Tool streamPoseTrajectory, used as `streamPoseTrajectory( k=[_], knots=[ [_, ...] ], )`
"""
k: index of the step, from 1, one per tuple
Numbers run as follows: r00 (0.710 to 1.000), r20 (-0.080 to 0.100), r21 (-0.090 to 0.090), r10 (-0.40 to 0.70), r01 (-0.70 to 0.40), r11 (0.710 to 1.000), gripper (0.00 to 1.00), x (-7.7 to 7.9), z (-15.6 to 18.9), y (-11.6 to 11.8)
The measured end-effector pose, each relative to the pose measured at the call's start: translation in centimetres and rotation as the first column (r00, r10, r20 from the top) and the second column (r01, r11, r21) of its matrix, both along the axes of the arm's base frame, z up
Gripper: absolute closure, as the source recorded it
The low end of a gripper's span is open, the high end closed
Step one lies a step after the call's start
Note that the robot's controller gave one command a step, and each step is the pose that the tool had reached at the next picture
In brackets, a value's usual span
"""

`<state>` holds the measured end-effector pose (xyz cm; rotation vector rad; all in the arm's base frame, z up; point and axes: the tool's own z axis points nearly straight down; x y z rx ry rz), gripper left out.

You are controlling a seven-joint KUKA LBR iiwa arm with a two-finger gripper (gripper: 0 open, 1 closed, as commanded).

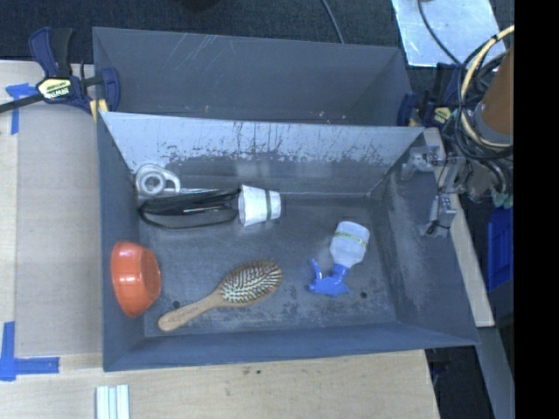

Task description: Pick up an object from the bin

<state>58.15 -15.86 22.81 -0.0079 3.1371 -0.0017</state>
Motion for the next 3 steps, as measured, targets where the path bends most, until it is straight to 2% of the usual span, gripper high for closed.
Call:
streamPoseTrajectory(
  k=[1, 2, 3],
  knots=[
    [1.0, 0.0, 0.0, 0.0, 0.0, 1.0, 0.0, 0.0, 0.0, 0.0],
    [0.911, 0.0, -0.001, 0.412, -0.412, 0.911, 0.0, -4.3, -1.4, 3.7],
    [0.998, 0.003, -0.001, 0.063, -0.063, 0.998, 0.0, -1.7, -5.6, 5.4]
  ],
)
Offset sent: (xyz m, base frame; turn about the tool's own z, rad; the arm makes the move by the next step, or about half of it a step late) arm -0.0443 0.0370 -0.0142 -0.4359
